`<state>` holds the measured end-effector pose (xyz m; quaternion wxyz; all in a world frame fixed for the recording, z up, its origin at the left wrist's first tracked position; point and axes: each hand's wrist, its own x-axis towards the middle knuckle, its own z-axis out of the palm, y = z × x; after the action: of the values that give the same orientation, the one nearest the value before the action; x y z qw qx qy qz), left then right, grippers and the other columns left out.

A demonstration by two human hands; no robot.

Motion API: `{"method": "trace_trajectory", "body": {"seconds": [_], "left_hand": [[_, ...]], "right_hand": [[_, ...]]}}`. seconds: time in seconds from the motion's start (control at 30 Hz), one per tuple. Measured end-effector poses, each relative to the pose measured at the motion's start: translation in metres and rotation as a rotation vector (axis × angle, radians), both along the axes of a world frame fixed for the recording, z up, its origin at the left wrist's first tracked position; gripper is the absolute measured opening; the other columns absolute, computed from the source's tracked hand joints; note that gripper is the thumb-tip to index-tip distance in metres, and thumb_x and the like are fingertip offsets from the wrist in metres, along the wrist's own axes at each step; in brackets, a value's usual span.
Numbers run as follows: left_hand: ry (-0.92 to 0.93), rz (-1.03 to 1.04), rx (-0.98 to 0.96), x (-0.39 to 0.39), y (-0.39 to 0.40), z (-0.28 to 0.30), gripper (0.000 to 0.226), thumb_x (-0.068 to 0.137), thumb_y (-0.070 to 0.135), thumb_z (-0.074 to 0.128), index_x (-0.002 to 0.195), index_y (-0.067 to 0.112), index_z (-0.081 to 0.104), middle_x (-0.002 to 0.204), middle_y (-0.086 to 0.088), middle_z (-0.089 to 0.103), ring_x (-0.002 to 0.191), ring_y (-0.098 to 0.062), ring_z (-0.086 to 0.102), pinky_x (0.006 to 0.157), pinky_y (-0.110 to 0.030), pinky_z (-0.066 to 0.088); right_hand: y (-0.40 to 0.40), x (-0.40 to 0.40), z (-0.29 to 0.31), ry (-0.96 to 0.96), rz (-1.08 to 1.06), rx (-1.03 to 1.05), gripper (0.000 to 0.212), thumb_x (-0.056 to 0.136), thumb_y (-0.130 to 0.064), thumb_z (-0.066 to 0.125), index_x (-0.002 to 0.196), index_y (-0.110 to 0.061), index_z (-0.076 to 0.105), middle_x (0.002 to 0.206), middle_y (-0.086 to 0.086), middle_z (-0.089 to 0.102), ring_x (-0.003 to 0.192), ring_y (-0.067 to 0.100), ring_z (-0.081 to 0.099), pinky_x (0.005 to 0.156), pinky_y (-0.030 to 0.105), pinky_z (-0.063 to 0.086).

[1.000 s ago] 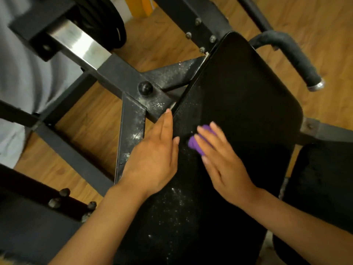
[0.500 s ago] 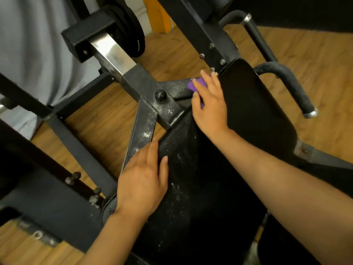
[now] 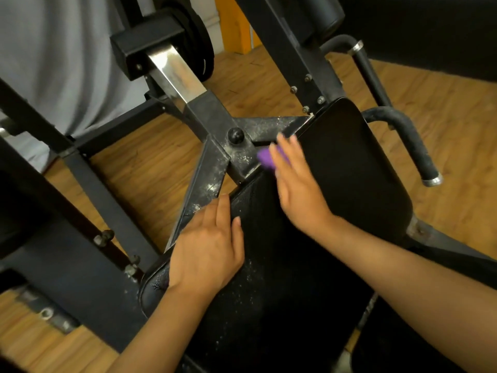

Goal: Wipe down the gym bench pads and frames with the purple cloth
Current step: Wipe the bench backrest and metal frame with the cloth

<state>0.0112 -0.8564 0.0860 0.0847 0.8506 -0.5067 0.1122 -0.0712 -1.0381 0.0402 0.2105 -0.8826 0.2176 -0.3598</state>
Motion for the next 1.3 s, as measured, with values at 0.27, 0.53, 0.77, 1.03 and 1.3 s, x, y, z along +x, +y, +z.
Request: {"method": "trace_trajectory", "body": {"seconds": [0.27, 0.53, 0.77, 1.03, 1.3], "left_hand": [[0.02, -0.012, 0.009, -0.001, 0.001, 0.004, 0.047, 0.095, 0.032, 0.041, 0.128, 0.002, 0.056, 0.114, -0.014, 0.067, 0.095, -0.025, 0.068, 0.073, -0.032, 0.056], [0.072, -0.022, -0.029, -0.001, 0.005, 0.007, 0.042, 0.096, 0.031, 0.046, 0.126, 0.005, 0.059, 0.114, -0.011, 0.069, 0.094, -0.025, 0.068, 0.071, -0.032, 0.056], [0.346, 0.059, -0.178, -0.001, 0.048, 0.017, 0.051, 0.093, 0.034, 0.055, 0.141, 0.022, 0.04, 0.136, 0.001, 0.052, 0.123, -0.016, 0.051, 0.098, -0.031, 0.043], [0.364, 0.119, -0.091, -0.01, 0.094, 0.001, 0.064, 0.092, 0.028, 0.059, 0.148, 0.011, 0.032, 0.148, -0.011, 0.04, 0.141, -0.024, 0.03, 0.115, -0.031, 0.017], [0.358, 0.035, -0.141, -0.005, 0.102, -0.01, 0.067, 0.095, 0.03, 0.053, 0.152, 0.012, 0.022, 0.155, -0.007, 0.03, 0.144, -0.019, 0.02, 0.119, -0.034, 0.011]], "right_hand": [[0.078, -0.023, -0.017, -0.011, 0.019, 0.057, 0.048, 0.1, -0.018, 0.036, 0.147, -0.014, 0.028, 0.157, -0.002, 0.018, 0.148, 0.02, 0.004, 0.12, 0.035, 0.015], [0.079, -0.071, -0.046, 0.278, 0.243, -0.229, 0.051, 0.095, -0.016, 0.036, 0.145, -0.009, 0.028, 0.156, 0.007, 0.017, 0.147, 0.025, 0.009, 0.115, 0.045, 0.021], [0.039, 0.033, 0.038, 0.074, -0.115, 0.154, 0.039, 0.099, -0.012, 0.038, 0.137, -0.007, 0.046, 0.152, 0.008, 0.031, 0.146, 0.025, 0.01, 0.117, 0.046, 0.023], [0.143, -0.038, -0.037, 0.207, 0.286, -0.323, 0.061, 0.091, -0.011, 0.051, 0.147, -0.009, 0.025, 0.155, 0.004, 0.023, 0.145, 0.032, 0.01, 0.115, 0.047, 0.025], [0.077, 0.008, 0.019, 0.177, 0.019, -0.065, 0.065, 0.087, 0.009, 0.048, 0.147, -0.004, 0.026, 0.156, 0.01, 0.021, 0.146, 0.031, 0.003, 0.118, 0.05, 0.018]]}}
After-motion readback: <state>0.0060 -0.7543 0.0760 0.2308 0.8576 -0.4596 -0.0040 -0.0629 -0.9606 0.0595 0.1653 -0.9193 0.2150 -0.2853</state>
